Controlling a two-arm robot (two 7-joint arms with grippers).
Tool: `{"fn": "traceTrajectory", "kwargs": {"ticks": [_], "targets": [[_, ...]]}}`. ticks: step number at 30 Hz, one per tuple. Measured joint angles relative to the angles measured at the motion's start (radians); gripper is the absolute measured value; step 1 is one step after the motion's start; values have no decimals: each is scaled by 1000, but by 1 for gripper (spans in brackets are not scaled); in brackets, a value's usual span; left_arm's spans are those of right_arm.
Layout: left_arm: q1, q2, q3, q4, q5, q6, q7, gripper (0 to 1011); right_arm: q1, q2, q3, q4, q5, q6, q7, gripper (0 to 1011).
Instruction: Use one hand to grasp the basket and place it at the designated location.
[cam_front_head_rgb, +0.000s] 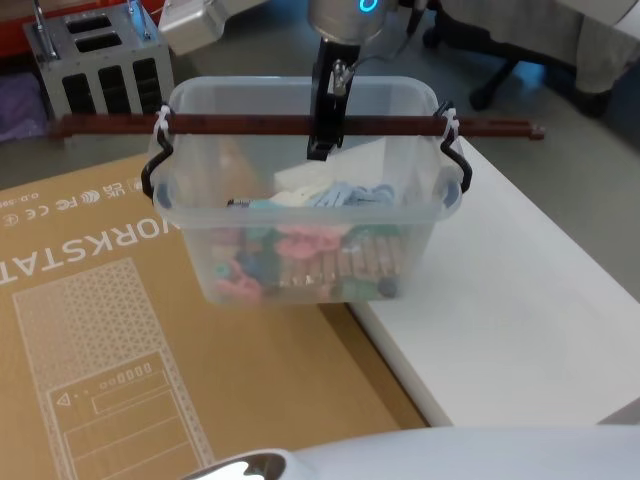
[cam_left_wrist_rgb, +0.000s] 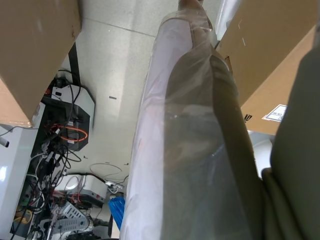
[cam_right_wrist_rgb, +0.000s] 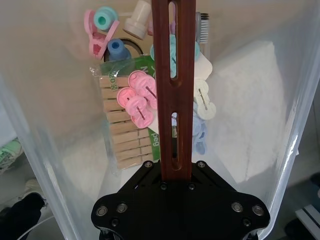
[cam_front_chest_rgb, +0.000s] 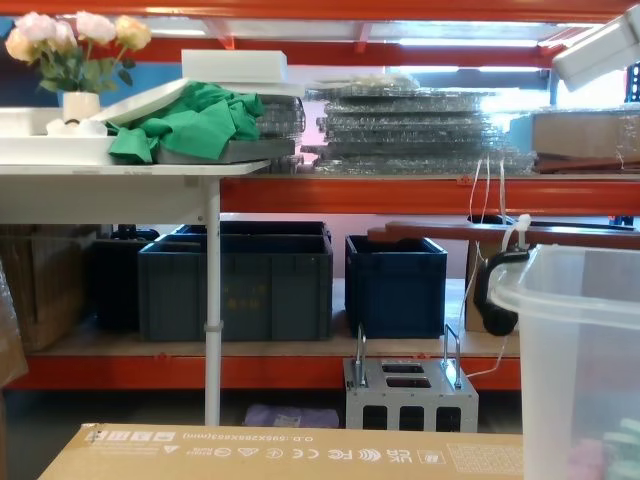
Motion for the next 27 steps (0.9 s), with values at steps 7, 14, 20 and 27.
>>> {"fn": "traceTrajectory", "kwargs": {"ticks": [7, 14, 20, 27], "targets": [[0, 0, 0, 0, 0, 0, 0, 0, 6, 0, -15, -15, 0, 2, -6, 0], [0, 0, 0, -1, 0, 0, 0, 0, 12, -3, -35, -34, 0, -1, -15, 0], [0, 0, 0, 0, 0, 0, 0, 0, 13, -18, -57, -42, -1, -12, -18, 0], [0, 0, 0, -1, 0, 0, 0, 0, 4, -58, -103, -51, -32, -62, -43, 0]]}}
